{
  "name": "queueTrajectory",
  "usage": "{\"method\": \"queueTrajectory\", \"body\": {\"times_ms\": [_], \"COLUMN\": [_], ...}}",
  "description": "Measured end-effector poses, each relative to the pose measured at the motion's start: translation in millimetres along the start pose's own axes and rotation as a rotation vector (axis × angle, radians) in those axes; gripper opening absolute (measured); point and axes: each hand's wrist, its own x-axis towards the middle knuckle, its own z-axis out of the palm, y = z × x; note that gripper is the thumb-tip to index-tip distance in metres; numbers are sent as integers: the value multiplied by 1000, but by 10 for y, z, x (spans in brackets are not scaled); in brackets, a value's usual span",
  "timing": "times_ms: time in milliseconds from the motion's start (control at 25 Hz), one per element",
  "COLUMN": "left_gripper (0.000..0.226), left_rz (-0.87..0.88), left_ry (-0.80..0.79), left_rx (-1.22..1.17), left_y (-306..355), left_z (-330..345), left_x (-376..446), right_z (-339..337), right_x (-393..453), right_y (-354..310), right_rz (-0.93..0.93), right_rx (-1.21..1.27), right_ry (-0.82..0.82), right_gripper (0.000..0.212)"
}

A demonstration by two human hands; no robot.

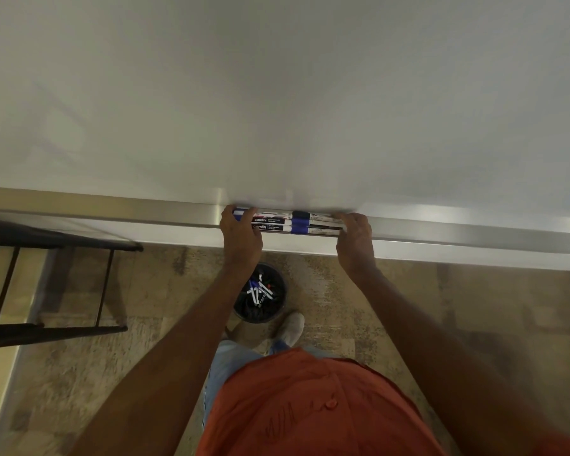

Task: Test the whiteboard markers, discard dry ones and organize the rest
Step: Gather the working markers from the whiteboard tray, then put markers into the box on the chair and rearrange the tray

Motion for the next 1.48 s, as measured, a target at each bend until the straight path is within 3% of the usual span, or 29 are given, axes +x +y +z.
{"method": "queueTrajectory", "body": {"times_ms": [280,640,760,800,880,920,960,1000,1080,1120,1280,1480], "left_gripper": [58,57,62,62,51,40,35,37,46,49,56,55], "left_rz": [128,-38,-221,-156,165,315,287,186,-83,-119,-287,-464], "left_ry": [4,188,233,199,178,183,265,275,441,507,518,694], "left_rx": [111,182,124,166,166,-20,-16,165,257,220,228,121], "left_y": [-117,-1025,-1471,-1684,-2119,-2423,-2629,-2753,-2883,-2991,-3619,-4168], "left_z": [-206,-1377,-1958,-2114,-2435,-2596,-2783,-3035,-3522,-3775,-4581,-5156], "left_x": [-202,-562,-593,-562,-483,-444,-455,-513,-650,-753,-921,-1125], "right_z": [234,1028,1400,1533,1815,1989,2146,2315,2671,2867,3427,3875], "right_x": [-240,-417,-548,-610,-739,-822,-907,-982,-1119,-1218,-1567,-1915], "right_y": [-286,-1684,-2350,-2567,-3015,-3275,-3506,-3738,-4228,-4496,-5447,-6357], "right_rz": [-143,-482,-550,-567,-586,-595,-608,-623,-649,-679,-855,-984], "right_rx": [-166,-3,44,48,55,58,59,59,77,84,125,83], "right_ry": [133,-16,-66,-73,-87,-105,-126,-145,-180,-193,-294,-412], "right_gripper": [48,43,41,41,39,38,37,37,36,36,33,37]}}
